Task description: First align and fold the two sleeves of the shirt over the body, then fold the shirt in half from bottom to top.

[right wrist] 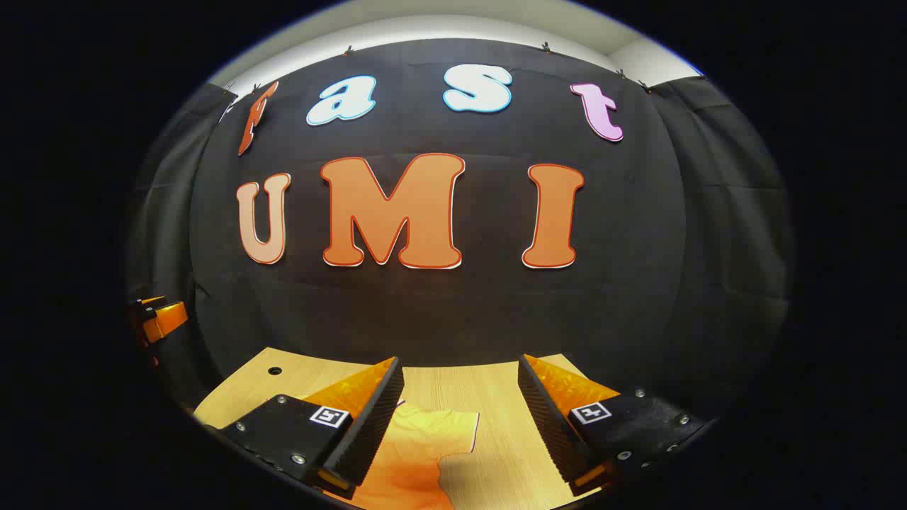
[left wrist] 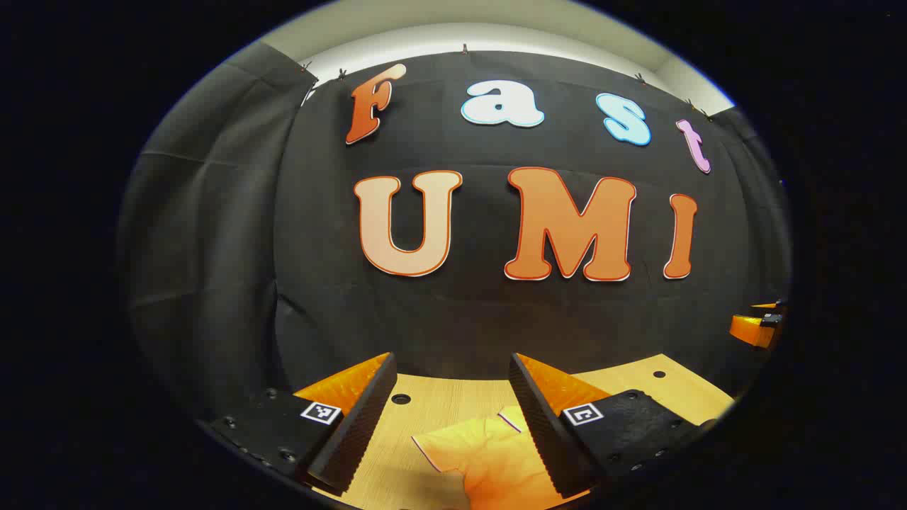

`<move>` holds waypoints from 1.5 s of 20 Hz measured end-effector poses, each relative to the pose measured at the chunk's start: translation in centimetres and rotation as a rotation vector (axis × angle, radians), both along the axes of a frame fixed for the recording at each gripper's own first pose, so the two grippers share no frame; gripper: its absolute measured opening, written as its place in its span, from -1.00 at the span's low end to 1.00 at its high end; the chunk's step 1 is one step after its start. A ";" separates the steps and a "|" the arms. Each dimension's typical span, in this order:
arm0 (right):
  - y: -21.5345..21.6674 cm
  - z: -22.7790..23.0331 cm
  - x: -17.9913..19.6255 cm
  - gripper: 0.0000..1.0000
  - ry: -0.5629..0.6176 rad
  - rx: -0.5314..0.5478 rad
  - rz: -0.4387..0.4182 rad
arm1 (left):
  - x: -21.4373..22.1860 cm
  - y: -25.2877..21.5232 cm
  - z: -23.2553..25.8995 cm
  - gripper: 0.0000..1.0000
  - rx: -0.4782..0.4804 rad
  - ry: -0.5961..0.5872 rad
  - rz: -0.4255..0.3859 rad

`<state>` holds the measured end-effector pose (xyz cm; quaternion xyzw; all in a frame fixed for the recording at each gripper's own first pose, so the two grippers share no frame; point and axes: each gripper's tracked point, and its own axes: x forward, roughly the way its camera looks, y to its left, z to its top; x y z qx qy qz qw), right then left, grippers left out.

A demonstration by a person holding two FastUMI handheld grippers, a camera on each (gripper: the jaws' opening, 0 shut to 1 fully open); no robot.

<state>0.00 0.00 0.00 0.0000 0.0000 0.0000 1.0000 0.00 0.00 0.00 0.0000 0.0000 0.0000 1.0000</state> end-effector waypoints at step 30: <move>-0.4 -2.0 4.8 0.96 0.234 0.052 -0.003 | -1.1 2.7 0.3 0.96 0.026 -0.014 0.025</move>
